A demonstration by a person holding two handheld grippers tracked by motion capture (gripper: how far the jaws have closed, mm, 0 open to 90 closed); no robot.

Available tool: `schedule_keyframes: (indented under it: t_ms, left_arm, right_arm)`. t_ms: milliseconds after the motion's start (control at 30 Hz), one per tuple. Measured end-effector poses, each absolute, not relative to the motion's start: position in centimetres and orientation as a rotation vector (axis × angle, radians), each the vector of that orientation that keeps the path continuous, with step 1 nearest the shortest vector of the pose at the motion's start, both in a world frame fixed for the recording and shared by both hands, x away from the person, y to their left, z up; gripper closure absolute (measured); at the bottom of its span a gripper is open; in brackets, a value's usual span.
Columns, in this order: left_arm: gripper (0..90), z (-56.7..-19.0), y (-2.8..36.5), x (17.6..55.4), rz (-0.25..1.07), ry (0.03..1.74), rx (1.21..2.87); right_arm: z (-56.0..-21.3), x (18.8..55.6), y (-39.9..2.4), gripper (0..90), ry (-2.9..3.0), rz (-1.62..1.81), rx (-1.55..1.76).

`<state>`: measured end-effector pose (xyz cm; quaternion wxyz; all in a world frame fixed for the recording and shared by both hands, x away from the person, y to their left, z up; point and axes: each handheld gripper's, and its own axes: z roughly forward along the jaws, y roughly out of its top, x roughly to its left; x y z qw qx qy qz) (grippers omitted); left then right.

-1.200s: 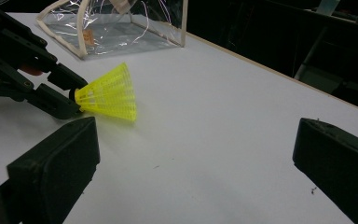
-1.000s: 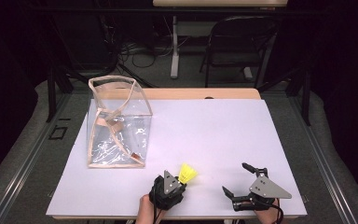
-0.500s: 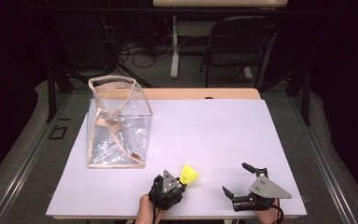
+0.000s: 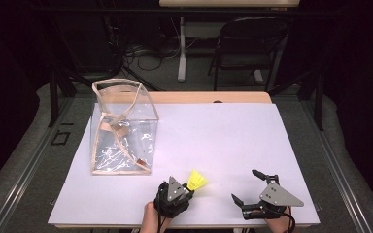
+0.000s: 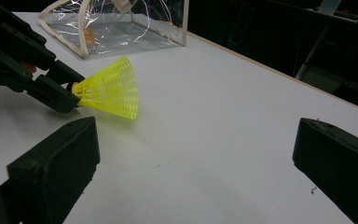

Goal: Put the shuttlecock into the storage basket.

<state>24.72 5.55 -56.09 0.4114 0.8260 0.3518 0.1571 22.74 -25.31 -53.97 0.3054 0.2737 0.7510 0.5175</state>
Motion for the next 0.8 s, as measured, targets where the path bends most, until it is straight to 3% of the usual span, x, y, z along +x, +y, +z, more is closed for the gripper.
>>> schedule_keyframes:
  t_ms: [800]
  left_arm:
    - [64.7,-54.5,6.3,24.8,0.398,0.867,2.028]
  right_arm:
    - [-54.0,22.8,-25.3,0.2,1.99,1.366,0.725]
